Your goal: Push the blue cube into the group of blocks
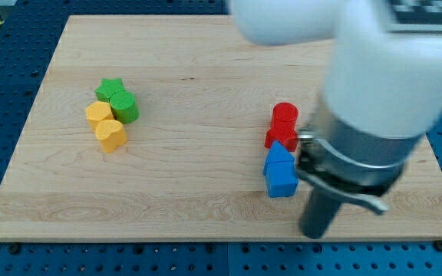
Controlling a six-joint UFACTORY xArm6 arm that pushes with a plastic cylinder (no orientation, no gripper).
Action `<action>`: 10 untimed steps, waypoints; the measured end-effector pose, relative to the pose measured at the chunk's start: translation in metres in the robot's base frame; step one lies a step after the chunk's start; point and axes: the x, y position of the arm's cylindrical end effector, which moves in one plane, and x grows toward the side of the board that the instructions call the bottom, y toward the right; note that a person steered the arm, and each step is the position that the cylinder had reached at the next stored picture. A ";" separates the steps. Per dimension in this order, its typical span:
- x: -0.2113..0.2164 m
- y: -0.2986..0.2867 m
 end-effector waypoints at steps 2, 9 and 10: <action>-0.022 0.023; -0.064 -0.069; -0.072 -0.088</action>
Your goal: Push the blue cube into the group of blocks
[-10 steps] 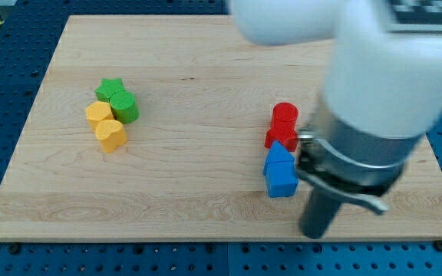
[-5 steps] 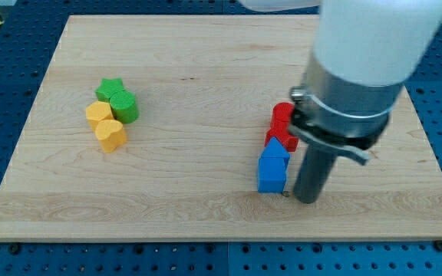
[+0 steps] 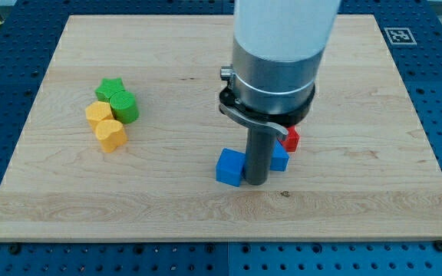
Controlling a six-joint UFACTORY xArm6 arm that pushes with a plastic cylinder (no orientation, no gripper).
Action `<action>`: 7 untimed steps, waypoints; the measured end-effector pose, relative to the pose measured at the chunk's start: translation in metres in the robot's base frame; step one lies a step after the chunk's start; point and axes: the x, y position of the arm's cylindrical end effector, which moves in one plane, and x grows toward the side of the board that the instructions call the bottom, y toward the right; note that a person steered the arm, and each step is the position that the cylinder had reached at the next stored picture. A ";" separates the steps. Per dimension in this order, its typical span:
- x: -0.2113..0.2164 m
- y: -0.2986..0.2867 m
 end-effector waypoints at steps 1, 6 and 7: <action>0.000 -0.003; -0.013 -0.064; -0.010 -0.079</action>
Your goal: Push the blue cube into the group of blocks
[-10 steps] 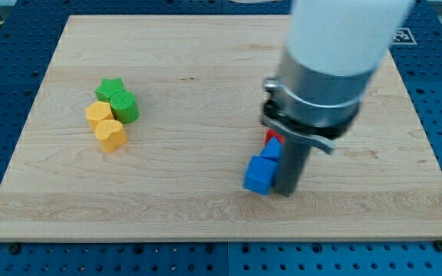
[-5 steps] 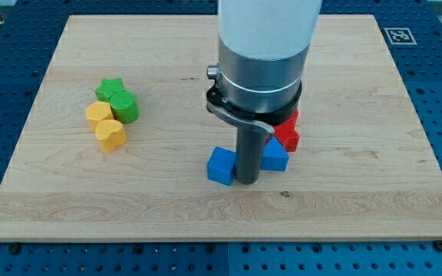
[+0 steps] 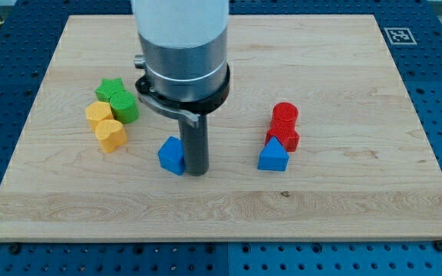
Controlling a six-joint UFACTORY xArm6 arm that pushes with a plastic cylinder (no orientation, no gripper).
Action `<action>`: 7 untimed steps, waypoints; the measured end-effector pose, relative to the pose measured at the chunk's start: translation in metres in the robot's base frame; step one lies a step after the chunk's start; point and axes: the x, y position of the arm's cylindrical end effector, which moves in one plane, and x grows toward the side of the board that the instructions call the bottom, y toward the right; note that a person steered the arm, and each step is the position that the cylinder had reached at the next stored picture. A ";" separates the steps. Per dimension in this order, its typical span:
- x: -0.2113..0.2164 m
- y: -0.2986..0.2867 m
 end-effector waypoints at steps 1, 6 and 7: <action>0.013 -0.019; -0.022 -0.022; -0.044 -0.023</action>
